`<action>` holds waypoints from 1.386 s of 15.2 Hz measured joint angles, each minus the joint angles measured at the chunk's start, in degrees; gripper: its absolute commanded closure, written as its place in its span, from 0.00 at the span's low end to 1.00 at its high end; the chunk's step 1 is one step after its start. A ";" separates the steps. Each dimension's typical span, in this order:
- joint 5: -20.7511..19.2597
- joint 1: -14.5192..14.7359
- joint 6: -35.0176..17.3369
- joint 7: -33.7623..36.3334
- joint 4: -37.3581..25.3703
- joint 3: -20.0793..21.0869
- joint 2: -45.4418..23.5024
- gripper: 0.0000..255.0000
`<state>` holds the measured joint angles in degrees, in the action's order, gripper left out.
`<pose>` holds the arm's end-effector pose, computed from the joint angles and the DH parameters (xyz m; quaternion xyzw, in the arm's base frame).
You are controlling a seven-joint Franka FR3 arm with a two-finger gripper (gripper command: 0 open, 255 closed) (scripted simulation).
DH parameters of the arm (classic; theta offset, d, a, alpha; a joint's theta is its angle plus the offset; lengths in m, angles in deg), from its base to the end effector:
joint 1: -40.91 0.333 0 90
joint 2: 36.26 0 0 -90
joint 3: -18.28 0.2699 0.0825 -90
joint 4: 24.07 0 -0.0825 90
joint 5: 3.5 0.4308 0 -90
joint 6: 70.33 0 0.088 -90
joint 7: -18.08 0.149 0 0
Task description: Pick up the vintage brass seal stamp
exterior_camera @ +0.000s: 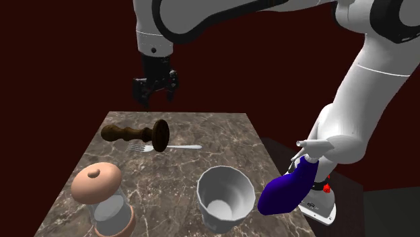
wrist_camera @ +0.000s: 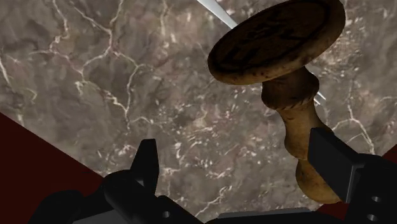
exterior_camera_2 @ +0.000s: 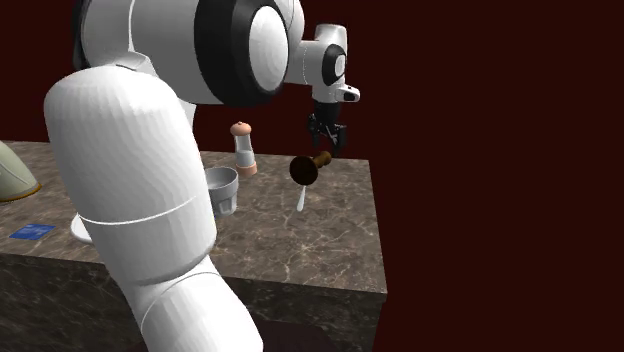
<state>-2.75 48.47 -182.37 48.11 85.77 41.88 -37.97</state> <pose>0.5222 0.3167 0.3721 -0.9999 -0.0073 0.0014 0.0132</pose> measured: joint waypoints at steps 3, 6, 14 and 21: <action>-3.08 2.03 -0.15 4.14 -5.73 1.24 -7.18 0.00; -5.85 4.42 0.45 7.52 -11.60 1.73 -13.77 0.00; -8.71 7.02 -1.68 10.47 -15.32 1.44 -20.74 0.00; -8.99 7.05 -3.40 10.60 -14.12 1.32 -21.22 1.00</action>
<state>-11.75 55.52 -185.77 58.71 71.65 43.20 -59.19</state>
